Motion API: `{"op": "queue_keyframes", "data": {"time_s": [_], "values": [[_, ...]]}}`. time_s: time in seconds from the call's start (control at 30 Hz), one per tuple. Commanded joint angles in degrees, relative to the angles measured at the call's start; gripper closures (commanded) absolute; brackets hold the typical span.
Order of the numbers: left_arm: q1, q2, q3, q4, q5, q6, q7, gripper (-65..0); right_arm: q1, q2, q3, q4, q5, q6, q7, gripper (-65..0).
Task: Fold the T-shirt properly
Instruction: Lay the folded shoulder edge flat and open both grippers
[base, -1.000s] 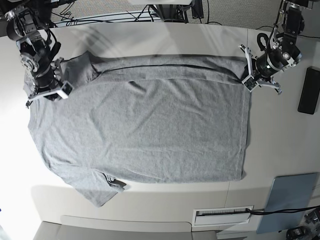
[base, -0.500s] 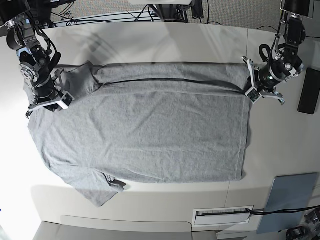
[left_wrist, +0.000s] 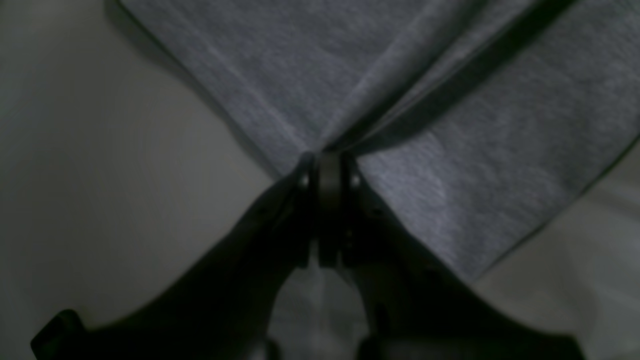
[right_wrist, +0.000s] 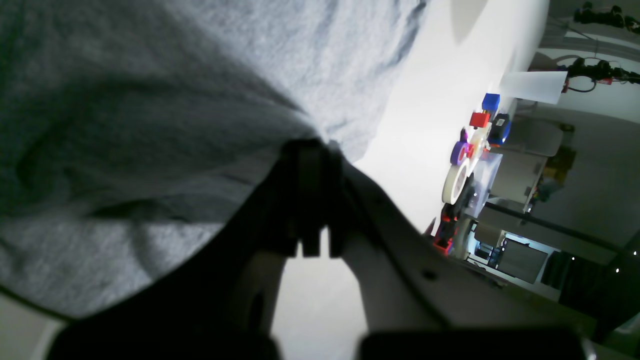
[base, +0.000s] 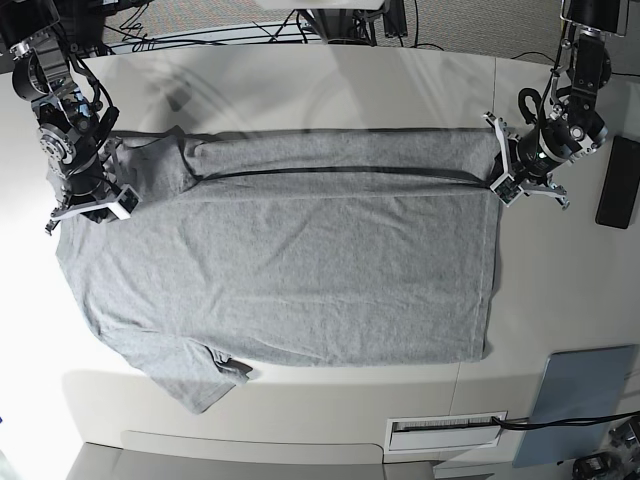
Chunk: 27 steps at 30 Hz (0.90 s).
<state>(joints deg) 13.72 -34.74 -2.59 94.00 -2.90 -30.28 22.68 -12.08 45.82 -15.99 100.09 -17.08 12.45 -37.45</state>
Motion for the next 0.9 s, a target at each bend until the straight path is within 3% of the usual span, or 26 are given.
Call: {"op": "queue_keyframes", "data": {"time_s": [0.0,0.13,0.27,0.33,0.5,0.6,0.77,0.87], "values": [[-0.5,-1.0,-0.5,0.7,-0.3,0.4,-0.9,0.0,0.8,1.3,0.6,0.7,-0.9,-1.1,0.2,0.0],[-0.5,-1.0,-0.5,0.7,-0.4,0.4,-0.9,0.0,0.8,1.3,0.6,0.7,-0.8,-1.1,0.5,-0.9],[-0.5,-1.0,-0.5,0.7,-0.4,0.4,-0.9,0.0,0.8,1.3,0.6,0.7,-0.3,-1.1,0.9,-21.2],[-0.5,-1.0,-0.5,0.7,-0.4,0.4,-0.9,0.0,0.8,1.3,0.6,0.7,-0.3,-1.1,0.9,-24.7],[-0.6,-1.0,-0.5,0.7,-0.4,1.3,-0.9,-21.1,0.8,1.3,0.6,0.7,2.7,-1.1,-0.1,-24.7],[-0.6,-1.0,-0.6,0.7,-0.4,5.4,-0.8,-31.3,0.8,1.3,0.6,0.7,3.0,-2.4,-0.5,-24.7],[-0.5,-1.8,-0.9,1.0,-2.8,10.5,1.3,-33.1,0.7,1.3,0.6,0.8,3.0,-8.2,-2.6,-24.6],[-0.1,-1.7,-3.5,2.2,-9.2,11.3,3.8,-33.1,0.3,1.3,0.6,0.8,3.0,-11.0,-3.5,-24.6]]}}
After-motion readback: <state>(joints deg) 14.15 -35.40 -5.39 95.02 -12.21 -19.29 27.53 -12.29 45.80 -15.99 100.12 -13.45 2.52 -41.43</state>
